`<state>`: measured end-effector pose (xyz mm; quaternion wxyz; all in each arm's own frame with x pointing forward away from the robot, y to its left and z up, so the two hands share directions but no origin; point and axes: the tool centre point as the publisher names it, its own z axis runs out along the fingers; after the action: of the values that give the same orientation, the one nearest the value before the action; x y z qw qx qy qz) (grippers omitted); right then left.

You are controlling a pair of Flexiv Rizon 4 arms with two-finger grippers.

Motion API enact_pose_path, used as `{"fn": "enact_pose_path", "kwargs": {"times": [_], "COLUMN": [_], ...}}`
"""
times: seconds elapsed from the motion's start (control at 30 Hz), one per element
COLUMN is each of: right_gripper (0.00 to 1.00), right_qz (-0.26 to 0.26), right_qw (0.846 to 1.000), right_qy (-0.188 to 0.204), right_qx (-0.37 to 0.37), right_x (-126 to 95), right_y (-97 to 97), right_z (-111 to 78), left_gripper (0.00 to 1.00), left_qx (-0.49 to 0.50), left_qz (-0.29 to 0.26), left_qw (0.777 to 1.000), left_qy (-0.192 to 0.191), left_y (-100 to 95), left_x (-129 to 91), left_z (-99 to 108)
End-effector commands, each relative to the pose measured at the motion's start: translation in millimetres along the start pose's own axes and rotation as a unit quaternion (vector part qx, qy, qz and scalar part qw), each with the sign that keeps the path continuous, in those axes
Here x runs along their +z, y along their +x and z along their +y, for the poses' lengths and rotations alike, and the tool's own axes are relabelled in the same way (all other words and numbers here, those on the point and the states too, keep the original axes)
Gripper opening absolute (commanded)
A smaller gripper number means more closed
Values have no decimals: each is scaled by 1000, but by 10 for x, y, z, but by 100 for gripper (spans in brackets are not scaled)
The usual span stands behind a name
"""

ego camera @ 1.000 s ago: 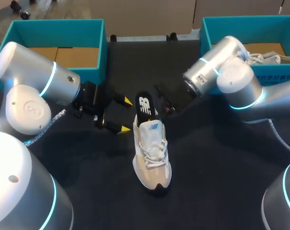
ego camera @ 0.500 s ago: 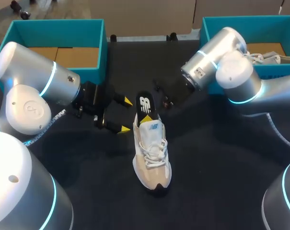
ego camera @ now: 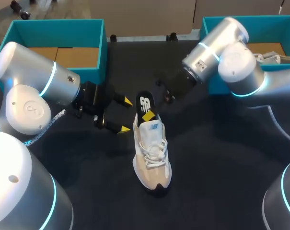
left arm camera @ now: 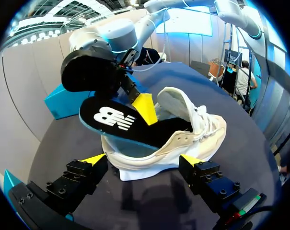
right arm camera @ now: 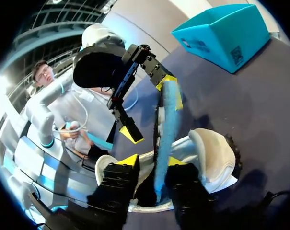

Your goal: Take the shoe out of the shoebox, open the shoe tongue, remove and reinsert the insole, then place the shoe into the shoebox

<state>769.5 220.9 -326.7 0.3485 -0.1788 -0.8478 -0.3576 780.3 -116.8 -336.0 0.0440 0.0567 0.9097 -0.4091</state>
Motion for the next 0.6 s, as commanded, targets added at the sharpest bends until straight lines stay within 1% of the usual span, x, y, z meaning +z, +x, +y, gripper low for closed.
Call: {"fn": "enact_pose_path", "kwargs": {"times": [0.03, 0.23, 0.6], "right_gripper": [0, 0, 0], "right_qz": [9, 22, 38], "right_qw": [1000, 1000, 998], "right_qy": [8, 18, 30], "right_qx": [1, 6, 46], "right_x": [38, 88, 213], "right_y": [-74, -102, 58], "right_z": [44, 3, -224], "left_gripper": [100, 100, 100], "left_qx": [0, 0, 0], "left_qz": [-1, -1, -1], "left_qw": [1000, 1000, 1000], "left_qy": [-2, -2, -2], "left_y": [10, 10, 10], "left_x": [-3, -3, -3], "left_z": [-6, -6, -6]}}
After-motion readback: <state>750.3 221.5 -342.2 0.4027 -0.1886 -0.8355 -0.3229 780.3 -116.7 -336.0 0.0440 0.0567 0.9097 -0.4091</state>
